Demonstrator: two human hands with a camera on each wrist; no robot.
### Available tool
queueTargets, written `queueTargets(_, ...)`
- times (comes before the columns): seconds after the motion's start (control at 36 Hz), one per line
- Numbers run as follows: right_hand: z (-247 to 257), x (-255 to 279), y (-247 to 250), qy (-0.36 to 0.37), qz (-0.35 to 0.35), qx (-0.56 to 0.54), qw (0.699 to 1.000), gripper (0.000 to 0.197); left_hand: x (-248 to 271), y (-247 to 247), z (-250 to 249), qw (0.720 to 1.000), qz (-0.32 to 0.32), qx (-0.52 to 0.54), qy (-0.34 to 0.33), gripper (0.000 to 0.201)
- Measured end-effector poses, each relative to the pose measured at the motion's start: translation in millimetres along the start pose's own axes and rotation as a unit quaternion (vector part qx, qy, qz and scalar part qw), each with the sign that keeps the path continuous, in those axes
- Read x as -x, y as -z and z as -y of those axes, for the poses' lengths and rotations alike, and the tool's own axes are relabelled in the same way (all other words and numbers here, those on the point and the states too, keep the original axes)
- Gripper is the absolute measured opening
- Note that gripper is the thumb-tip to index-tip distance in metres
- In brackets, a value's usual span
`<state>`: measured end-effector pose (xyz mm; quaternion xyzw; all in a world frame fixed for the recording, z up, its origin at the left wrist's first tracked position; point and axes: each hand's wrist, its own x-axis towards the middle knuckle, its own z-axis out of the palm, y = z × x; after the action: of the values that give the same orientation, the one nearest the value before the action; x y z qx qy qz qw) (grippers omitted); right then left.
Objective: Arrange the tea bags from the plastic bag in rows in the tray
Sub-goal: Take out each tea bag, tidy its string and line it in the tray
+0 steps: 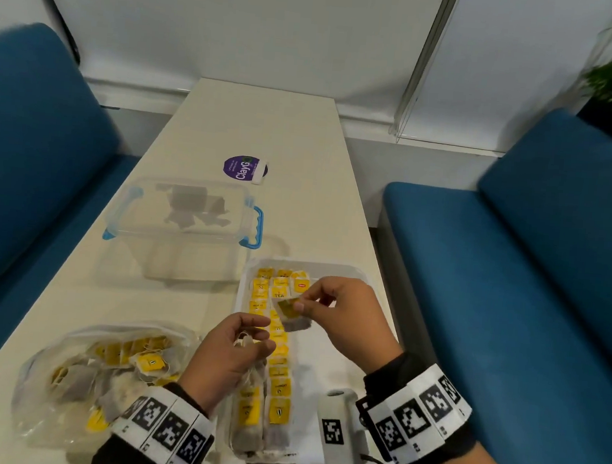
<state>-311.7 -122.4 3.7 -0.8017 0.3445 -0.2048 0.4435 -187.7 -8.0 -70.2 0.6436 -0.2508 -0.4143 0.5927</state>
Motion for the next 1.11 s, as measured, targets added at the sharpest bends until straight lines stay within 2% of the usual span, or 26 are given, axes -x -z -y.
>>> queueTargets(0.11, -4, -2, -7, -0.012, 0.024, -0.04, 0.999, 0.021, 2, -2, -4, 1.0, 0.01, -0.009, -0.028, 0.026)
queueTargets(0.25, -8, -5, -15, -0.029, 0.051, -0.083, 0.995, 0.018, 1, -3, -4, 0.999, 0.031, -0.03, -0.022, 0.01)
queueTargets(0.33, -9, -5, -17, -0.034, 0.056, -0.108, 0.992, 0.01, 0, -3, -2, 0.999, 0.028, -0.03, -0.006, 0.025)
queueTargets(0.39, -11, -4, -17, -0.041, 0.065, -0.122, 0.99, 0.01, 1, -1, -2, 0.999, 0.023, -0.031, 0.002, 0.023)
queueTargets(0.5, -18, -4, -13, -0.104, 0.12, -0.129, 0.979, 0.034, 0, 1, -3, 0.999, 0.007, -0.031, 0.002, 0.028)
queueTargets(0.56, -22, -5, -15, -0.117, 0.133, -0.147, 0.973, 0.036, -1, 1, -3, 1.0, -0.003, -0.028, 0.005, 0.026)
queueTargets(0.72, -29, -10, -21, -0.117, 0.088, -0.136, 0.98, 0.032, -6, -2, 0, 0.998, -0.023, 0.013, 0.049, 0.013)
queueTargets(0.83, -48, -26, -18, -0.145, 0.002, -0.072, 0.987, 0.035, -7, -2, 0, 0.996, -0.025, 0.047, 0.077, 0.01)
queueTargets(0.92, -70, -43, -15, -0.186, -0.042, -0.043, 0.981, 0.035, -7, 1, 3, 0.995, -0.026, 0.037, 0.084, 0.009)
queueTargets(1.11, -94, -64, -28, -0.247, -0.04, -0.031, 0.968, 0.029, -5, 3, 4, 0.994, -0.006, 0.034, 0.107, 0.009)
